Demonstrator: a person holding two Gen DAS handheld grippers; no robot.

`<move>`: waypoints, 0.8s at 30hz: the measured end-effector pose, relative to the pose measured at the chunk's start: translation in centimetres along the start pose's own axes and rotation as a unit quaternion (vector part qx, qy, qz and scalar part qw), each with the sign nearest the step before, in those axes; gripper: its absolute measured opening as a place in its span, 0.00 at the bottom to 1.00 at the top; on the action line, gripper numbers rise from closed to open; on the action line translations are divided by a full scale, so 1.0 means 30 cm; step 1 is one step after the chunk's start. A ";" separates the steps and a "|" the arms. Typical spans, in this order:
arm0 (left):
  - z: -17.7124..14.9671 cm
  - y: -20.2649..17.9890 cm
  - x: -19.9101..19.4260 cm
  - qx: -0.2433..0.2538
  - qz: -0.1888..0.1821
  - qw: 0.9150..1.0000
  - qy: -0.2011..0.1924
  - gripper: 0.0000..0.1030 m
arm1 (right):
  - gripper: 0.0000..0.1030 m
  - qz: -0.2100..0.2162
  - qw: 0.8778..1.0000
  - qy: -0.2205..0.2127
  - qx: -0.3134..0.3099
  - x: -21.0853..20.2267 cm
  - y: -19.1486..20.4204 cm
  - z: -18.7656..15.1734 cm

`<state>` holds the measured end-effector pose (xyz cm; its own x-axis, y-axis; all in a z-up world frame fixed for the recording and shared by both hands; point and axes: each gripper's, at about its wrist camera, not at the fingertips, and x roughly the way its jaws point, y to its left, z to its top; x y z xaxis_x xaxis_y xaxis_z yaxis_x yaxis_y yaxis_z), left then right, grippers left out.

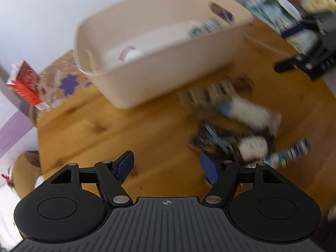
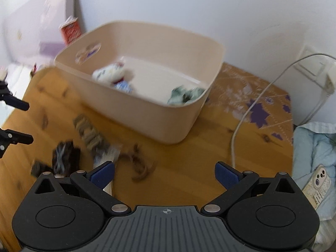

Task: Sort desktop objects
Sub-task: 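Move both tools back to the remaining items on the table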

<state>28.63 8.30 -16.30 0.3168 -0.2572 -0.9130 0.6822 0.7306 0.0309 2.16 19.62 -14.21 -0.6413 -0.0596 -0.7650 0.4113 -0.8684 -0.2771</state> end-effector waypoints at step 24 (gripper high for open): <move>-0.066 -0.116 0.139 0.088 -0.065 0.993 0.034 0.73 | 1.00 0.004 0.977 -0.040 -0.208 0.180 0.128 -0.050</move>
<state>26.28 5.93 -21.03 0.1774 -0.2934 -0.9394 0.8209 0.5705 -0.0232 1.24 16.71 -20.27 -0.6794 -0.1186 -0.7241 0.6335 -0.5927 -0.4973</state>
